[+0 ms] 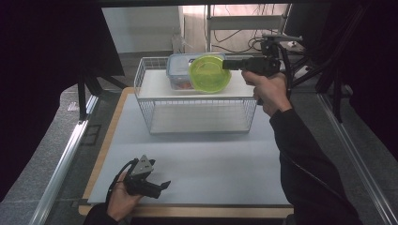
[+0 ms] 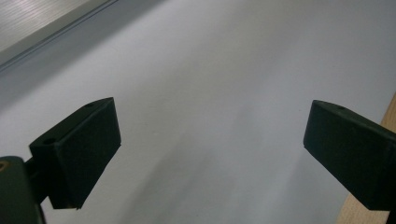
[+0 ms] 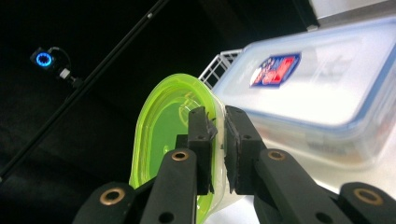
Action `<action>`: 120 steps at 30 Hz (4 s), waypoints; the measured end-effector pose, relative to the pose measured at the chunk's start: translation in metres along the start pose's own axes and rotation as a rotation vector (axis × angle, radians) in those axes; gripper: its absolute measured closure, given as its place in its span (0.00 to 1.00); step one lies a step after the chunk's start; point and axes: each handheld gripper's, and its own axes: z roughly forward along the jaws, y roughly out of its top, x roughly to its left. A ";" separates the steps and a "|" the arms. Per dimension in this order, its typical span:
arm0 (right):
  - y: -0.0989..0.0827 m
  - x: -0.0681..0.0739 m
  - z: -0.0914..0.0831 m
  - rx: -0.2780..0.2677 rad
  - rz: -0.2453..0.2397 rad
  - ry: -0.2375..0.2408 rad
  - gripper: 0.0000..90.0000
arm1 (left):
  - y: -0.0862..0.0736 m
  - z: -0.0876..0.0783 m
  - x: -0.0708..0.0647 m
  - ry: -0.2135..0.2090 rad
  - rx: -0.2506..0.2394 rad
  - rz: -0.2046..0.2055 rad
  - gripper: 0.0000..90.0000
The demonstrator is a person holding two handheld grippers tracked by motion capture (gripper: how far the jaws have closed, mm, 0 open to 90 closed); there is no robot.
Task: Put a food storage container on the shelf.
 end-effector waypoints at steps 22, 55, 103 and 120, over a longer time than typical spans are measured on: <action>0.055 0.007 0.026 -0.112 0.033 -0.097 0.91 | 0.000 -0.002 0.000 -0.004 -0.023 -0.001 0.04; 0.049 -0.029 0.084 -0.163 0.103 -0.240 0.84 | 0.000 -0.001 0.000 -0.022 -0.026 0.010 0.04; -0.006 -0.022 0.053 -0.016 -0.336 -0.218 0.09 | 0.001 -0.003 -0.001 -0.052 -0.072 0.005 0.04; -0.037 -0.015 0.034 -0.006 -0.425 -0.252 0.07 | 0.000 -0.002 -0.001 -0.054 -0.070 0.005 0.03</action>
